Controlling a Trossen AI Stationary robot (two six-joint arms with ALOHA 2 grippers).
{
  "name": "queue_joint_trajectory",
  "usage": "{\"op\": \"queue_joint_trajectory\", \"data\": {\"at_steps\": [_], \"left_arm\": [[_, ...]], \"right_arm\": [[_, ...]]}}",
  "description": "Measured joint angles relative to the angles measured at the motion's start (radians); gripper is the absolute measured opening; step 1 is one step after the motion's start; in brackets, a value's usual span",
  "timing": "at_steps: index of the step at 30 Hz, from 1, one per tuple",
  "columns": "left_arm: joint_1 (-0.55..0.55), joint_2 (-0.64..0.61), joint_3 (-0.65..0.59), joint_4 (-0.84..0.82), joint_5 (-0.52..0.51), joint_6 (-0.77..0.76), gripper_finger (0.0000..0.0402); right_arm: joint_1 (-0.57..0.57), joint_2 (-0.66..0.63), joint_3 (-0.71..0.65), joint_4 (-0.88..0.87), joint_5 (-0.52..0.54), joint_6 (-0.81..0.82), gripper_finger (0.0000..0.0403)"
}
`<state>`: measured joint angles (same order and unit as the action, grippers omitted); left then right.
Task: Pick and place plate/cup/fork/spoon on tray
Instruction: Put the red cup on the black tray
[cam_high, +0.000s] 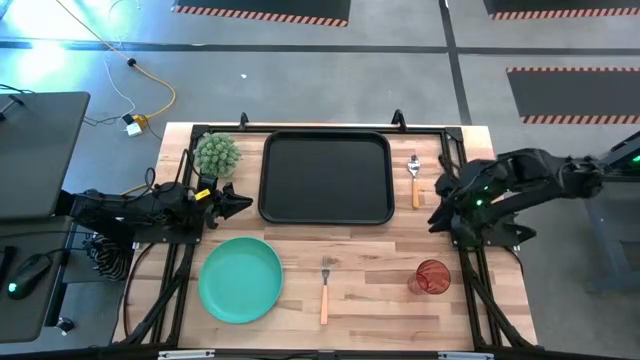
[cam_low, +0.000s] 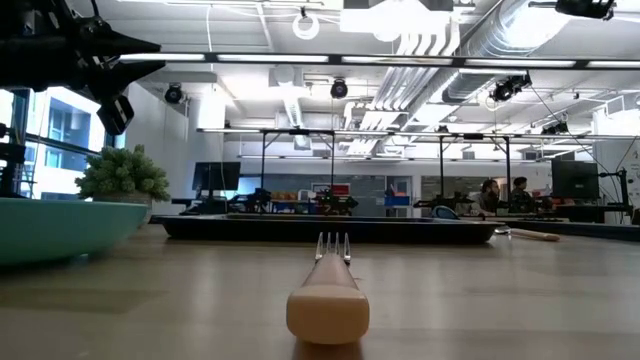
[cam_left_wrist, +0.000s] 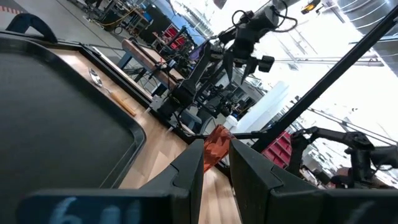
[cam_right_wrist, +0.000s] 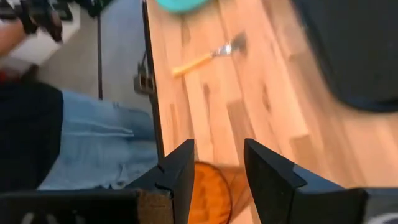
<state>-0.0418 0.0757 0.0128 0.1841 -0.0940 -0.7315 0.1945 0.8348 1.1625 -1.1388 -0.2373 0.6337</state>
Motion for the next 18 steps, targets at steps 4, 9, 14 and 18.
{"op": "queue_joint_trajectory", "data": {"at_steps": [4,9,14,18], "left_arm": [[0.0,0.0,0.0,0.0,0.0,0.0,0.0067],[0.0,0.0,0.0,0.0,0.0,0.001,0.0067],[0.0,0.0,0.0,0.0,0.0,0.018,0.0067],[0.0,0.0,0.0,0.0,0.0,0.02,0.0067]], "right_arm": [[0.092,0.056,0.001,-0.029,0.03,0.067,0.0128],[0.207,0.13,0.001,-0.065,0.083,0.118,0.0128],[0.302,0.187,0.001,-0.089,0.146,0.165,0.0128],[0.361,0.224,0.001,-0.103,0.177,0.205,0.0128]]}}
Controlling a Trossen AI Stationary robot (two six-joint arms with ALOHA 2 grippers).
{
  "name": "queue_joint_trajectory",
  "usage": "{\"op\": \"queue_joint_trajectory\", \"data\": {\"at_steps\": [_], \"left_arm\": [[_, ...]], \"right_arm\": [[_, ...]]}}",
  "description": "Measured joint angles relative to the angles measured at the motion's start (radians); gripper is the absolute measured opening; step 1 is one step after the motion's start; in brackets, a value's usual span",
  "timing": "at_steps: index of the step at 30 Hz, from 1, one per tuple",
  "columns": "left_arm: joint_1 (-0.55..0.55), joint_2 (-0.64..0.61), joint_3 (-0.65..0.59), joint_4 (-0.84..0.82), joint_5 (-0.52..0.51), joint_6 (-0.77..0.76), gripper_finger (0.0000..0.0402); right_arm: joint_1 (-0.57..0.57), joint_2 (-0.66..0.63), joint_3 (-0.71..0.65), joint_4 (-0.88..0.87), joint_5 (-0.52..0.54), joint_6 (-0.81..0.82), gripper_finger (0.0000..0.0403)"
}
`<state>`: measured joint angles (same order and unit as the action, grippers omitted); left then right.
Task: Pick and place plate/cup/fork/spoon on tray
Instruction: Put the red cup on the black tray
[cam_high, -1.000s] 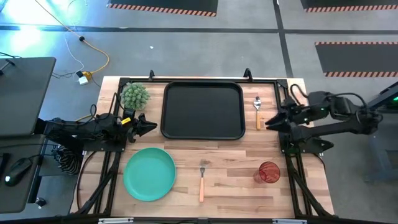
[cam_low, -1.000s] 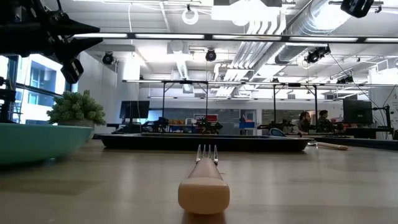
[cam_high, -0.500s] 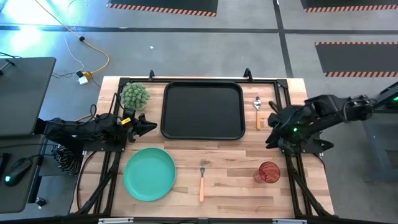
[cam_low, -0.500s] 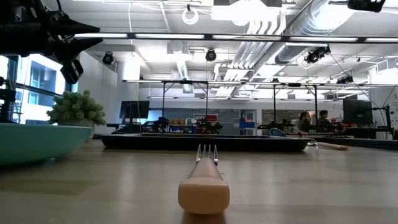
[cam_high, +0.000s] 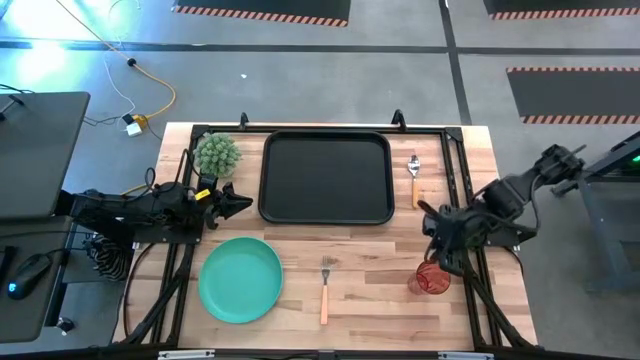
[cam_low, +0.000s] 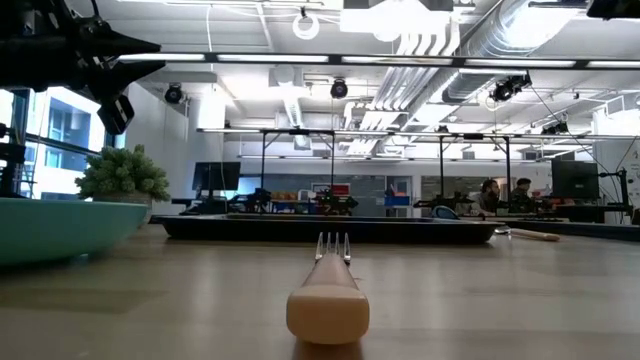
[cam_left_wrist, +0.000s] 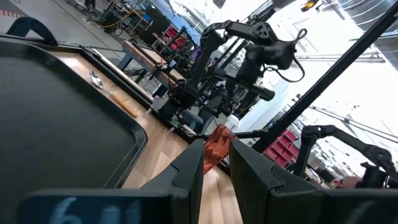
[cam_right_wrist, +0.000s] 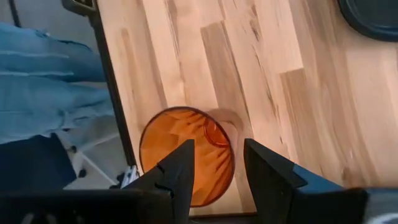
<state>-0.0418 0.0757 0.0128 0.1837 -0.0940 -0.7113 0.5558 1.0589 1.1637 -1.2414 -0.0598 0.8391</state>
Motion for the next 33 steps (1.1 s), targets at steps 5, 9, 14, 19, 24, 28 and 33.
{"op": "queue_joint_trajectory", "data": {"at_steps": [5,9,14,19,24,28,33], "left_arm": [[0.0,0.0,0.0,0.0,0.0,0.012,0.0067],[0.0,0.0,0.0,0.0,0.0,0.015,0.0067],[0.0,0.0,0.0,0.0,0.0,0.015,0.0067],[0.0,0.0,0.0,-0.001,0.0,0.015,0.0067],[0.0,0.0,0.0,0.0,0.0,0.015,0.0067],[0.0,0.0,0.0,0.0,0.0,0.015,0.0067],[0.0,0.0,0.0,-0.001,0.0,0.015,0.0067]], "right_arm": [[0.058,0.041,0.0,-0.006,0.064,0.02,0.0128],[0.092,0.078,0.0,-0.008,0.079,0.025,0.0128],[0.121,0.135,0.0,-0.011,0.079,0.035,0.0128],[0.142,0.204,0.0,-0.019,0.11,0.033,0.0128],[0.147,0.263,0.0,-0.028,0.124,0.024,0.0128],[0.147,0.301,0.0,-0.028,0.124,0.024,0.0128],[0.147,0.33,0.0,-0.028,0.115,0.024,0.0116]]}}
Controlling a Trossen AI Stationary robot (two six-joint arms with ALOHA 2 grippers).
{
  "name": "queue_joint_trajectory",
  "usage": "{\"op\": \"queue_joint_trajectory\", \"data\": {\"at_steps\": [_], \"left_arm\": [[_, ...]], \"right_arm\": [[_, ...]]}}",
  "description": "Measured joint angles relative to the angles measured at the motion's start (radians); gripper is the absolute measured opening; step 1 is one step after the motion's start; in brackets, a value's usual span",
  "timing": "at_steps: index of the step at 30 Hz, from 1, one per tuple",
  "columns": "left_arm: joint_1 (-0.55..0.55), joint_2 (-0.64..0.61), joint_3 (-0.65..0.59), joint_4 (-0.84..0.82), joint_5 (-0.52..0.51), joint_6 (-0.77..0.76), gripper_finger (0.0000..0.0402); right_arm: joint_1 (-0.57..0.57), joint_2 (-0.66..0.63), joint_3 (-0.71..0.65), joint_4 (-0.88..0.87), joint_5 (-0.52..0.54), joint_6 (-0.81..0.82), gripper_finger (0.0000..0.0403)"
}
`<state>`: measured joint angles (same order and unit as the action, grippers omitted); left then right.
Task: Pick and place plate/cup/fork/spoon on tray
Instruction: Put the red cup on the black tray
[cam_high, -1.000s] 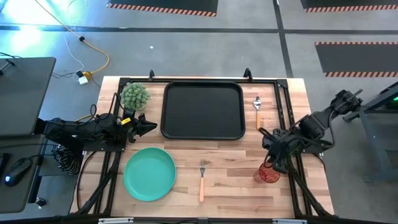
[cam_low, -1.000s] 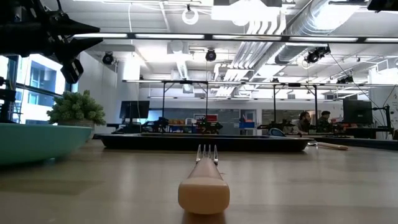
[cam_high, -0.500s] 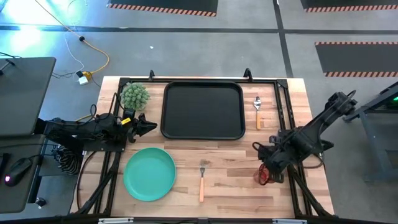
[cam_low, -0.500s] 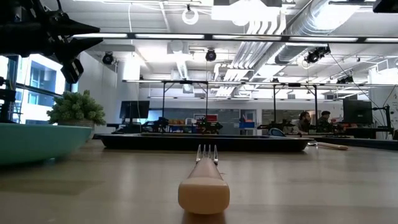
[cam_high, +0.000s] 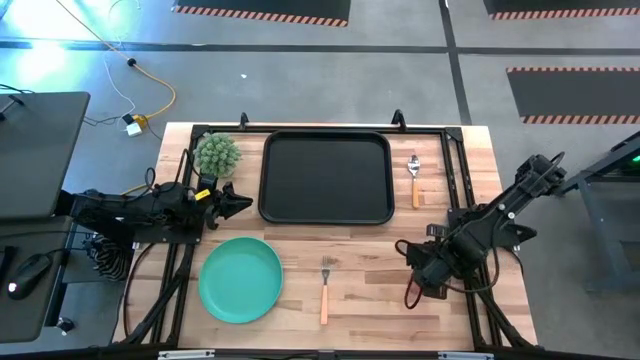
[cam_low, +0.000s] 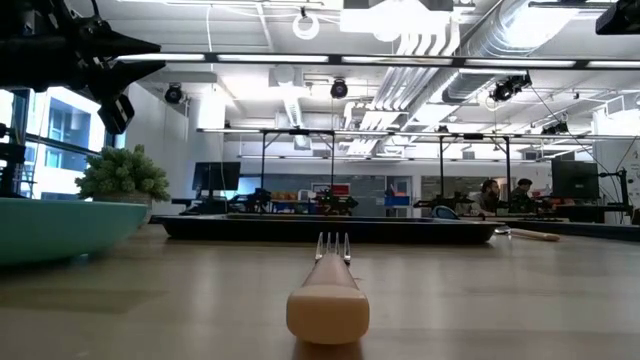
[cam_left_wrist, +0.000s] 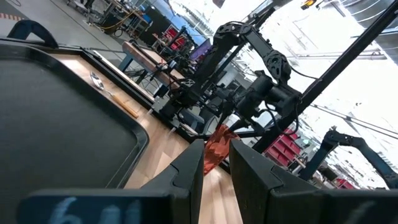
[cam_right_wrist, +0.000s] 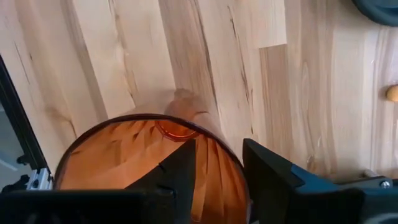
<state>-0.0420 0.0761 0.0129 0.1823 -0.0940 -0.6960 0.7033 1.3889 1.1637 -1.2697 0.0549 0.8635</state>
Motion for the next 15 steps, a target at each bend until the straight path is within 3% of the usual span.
{"op": "queue_joint_trajectory", "data": {"at_steps": [9,15], "left_arm": [[0.0,0.0,0.0,-0.006,0.0,0.0,0.0067],[0.0,0.0,0.0,-0.006,0.0,0.0,0.0067]], "right_arm": [[0.0,0.005,0.0,0.002,-0.006,0.031,0.0013],[-0.014,0.004,0.001,0.003,-0.007,0.071,0.0011]]}}
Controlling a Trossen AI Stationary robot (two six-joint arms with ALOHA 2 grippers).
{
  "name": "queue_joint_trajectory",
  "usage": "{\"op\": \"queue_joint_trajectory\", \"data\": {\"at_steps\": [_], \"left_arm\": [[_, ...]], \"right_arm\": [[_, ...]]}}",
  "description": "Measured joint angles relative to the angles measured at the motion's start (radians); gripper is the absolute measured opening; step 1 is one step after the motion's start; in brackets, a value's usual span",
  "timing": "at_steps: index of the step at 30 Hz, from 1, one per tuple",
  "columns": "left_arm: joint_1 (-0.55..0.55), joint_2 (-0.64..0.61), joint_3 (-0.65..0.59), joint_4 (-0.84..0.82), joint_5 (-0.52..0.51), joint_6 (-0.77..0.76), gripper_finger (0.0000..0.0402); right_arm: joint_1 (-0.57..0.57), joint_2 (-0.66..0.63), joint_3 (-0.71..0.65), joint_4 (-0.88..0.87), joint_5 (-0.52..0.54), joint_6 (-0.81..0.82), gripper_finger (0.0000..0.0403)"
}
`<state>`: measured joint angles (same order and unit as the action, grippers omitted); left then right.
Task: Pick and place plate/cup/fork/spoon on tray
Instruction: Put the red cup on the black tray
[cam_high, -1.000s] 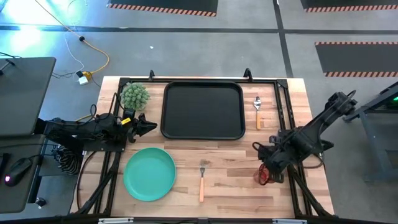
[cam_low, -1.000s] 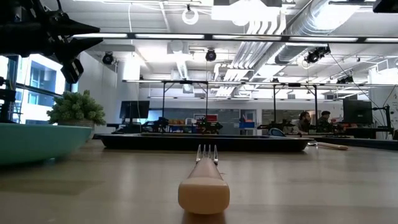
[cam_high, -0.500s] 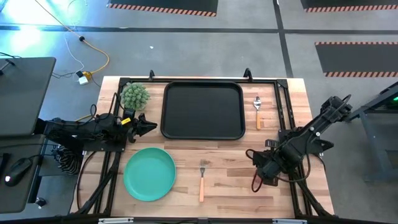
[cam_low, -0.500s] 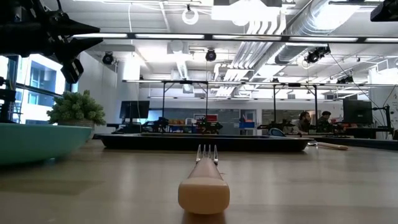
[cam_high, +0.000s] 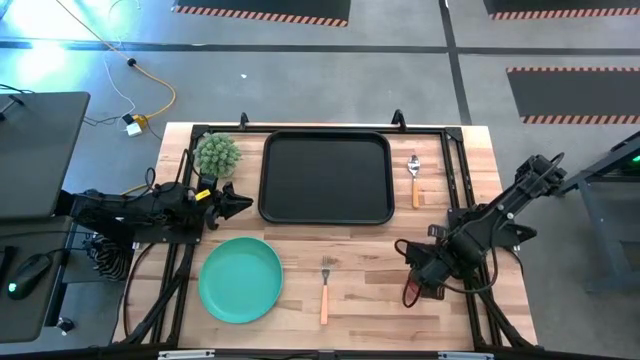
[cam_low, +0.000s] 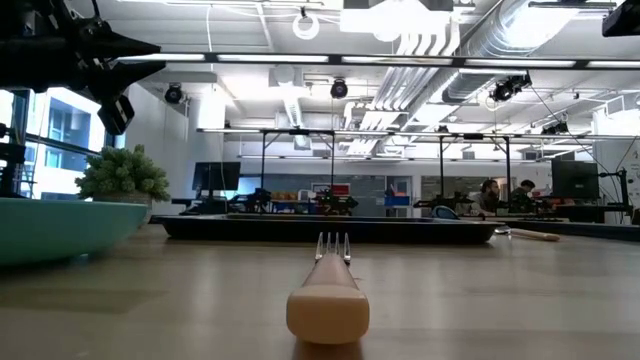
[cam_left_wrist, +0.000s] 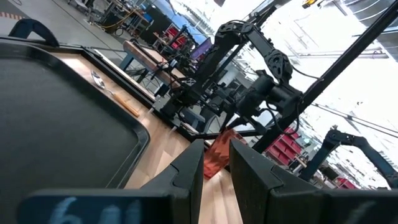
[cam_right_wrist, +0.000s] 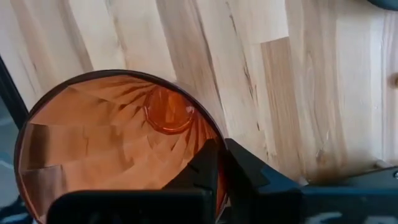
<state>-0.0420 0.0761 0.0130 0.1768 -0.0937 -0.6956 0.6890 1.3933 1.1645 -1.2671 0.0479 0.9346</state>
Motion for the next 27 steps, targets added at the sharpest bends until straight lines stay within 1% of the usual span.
{"op": "queue_joint_trajectory", "data": {"at_steps": [4,8,12,20,27], "left_arm": [[0.0,0.0,0.0,0.0,0.0,0.0,0.0067],[0.0,0.0,0.0,0.0,0.001,-0.007,0.0067],[0.0,0.0,0.0,0.0,0.002,-0.007,0.0067],[0.0,0.0,0.0,0.0,0.002,-0.007,0.0067],[0.0,0.0,0.0,0.0,0.002,-0.008,0.0067]], "right_arm": [[-0.023,-0.002,0.007,0.013,-0.003,0.042,0.0004],[-0.062,-0.002,0.066,0.022,0.02,0.063,0.0003],[-0.119,-0.002,0.146,0.02,0.084,0.063,0.0002],[-0.269,-0.003,0.3,-0.019,0.191,0.041,0.0001],[-0.397,-0.003,0.391,-0.027,0.276,0.001,0.0001]]}}
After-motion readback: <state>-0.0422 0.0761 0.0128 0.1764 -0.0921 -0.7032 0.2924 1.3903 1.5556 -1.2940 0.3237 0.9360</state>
